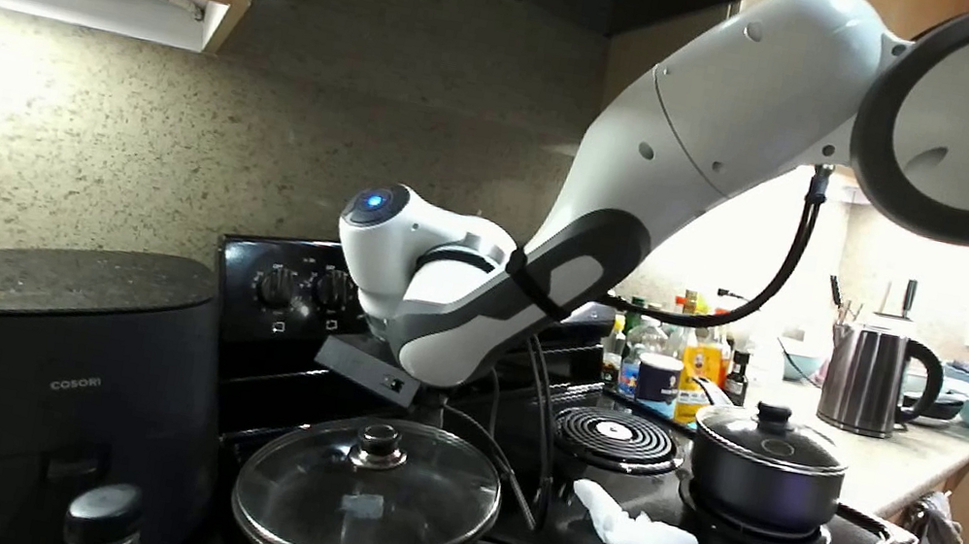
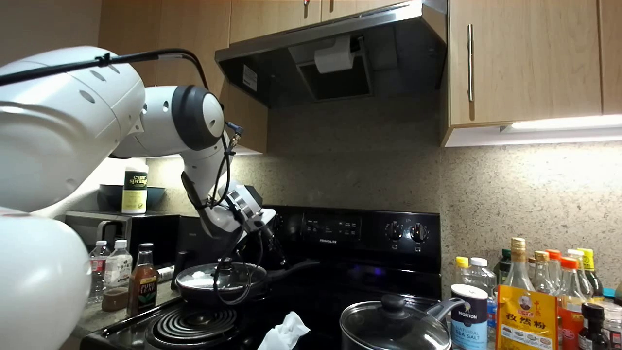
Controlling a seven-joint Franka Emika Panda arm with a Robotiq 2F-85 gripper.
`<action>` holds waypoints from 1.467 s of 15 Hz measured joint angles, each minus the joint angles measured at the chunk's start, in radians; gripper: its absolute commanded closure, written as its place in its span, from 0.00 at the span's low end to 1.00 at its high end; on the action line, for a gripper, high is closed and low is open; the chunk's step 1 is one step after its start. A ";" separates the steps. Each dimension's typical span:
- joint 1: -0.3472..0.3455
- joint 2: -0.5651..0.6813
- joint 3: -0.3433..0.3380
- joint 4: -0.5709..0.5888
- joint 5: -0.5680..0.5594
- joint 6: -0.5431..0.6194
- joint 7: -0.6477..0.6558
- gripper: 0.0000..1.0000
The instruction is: Move the pan on the left to the back left plate on the stove
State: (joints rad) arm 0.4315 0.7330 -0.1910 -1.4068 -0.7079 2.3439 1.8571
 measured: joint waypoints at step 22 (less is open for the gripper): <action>-0.110 -0.130 0.134 -0.210 0.155 0.006 -0.209 0.46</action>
State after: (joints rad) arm 0.3220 0.6027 -0.0573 -1.6169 -0.5533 2.3498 1.6477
